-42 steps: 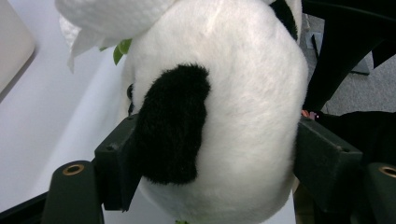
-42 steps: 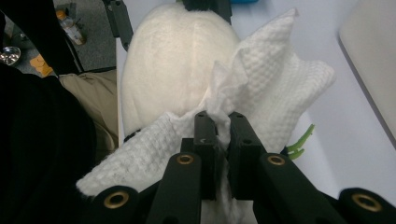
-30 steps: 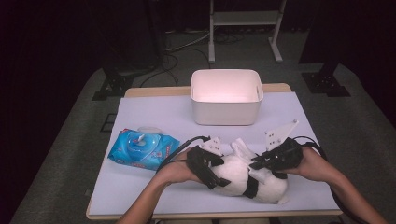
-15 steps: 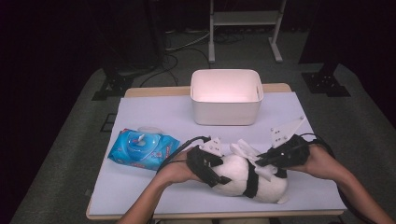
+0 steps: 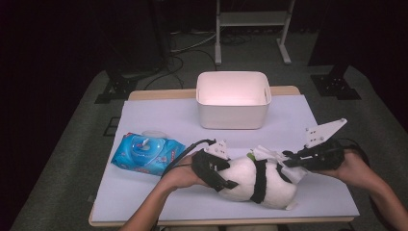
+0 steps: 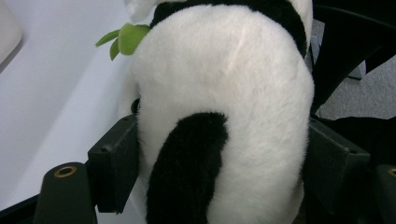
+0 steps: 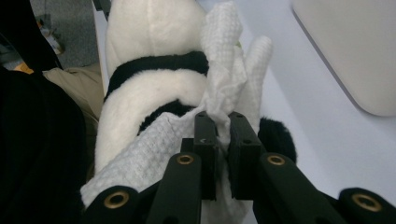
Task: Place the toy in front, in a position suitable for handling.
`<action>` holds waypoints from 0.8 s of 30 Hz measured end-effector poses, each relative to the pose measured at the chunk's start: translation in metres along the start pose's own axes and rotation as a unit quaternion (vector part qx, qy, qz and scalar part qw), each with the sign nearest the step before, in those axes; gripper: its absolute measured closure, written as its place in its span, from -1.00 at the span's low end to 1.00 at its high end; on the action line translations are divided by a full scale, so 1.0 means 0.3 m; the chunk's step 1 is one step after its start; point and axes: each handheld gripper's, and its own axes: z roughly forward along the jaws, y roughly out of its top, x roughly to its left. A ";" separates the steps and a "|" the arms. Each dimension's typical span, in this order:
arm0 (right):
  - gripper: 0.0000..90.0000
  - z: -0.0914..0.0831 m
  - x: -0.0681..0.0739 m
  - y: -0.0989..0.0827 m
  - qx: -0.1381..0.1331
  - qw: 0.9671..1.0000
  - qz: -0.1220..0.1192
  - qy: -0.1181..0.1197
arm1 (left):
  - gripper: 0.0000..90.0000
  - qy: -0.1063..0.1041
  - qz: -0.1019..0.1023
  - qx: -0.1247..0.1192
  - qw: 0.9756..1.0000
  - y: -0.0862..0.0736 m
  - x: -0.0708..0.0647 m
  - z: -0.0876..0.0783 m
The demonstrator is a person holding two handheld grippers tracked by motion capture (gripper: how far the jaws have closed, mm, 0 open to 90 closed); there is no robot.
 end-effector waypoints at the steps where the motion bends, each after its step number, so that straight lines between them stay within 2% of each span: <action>1: 0.84 -0.003 0.000 -0.004 -0.001 1.000 0.001 0.000 | -0.52 0.000 0.000 -0.001 1.000 -0.001 0.001 -0.001; 7: 0.84 -0.014 0.005 -0.023 -0.010 1.000 0.007 0.001 | -0.47 0.006 -0.002 -0.014 1.000 0.001 0.011 -0.015; 12: 0.83 -0.010 0.007 -0.014 -0.015 1.000 0.005 0.004 | -0.43 0.007 -0.003 -0.014 1.000 0.017 0.015 -0.026; 24: 0.83 0.075 0.021 0.098 -0.010 0.999 -0.034 0.030 | -0.40 0.019 0.014 -0.014 1.000 0.066 0.008 -0.085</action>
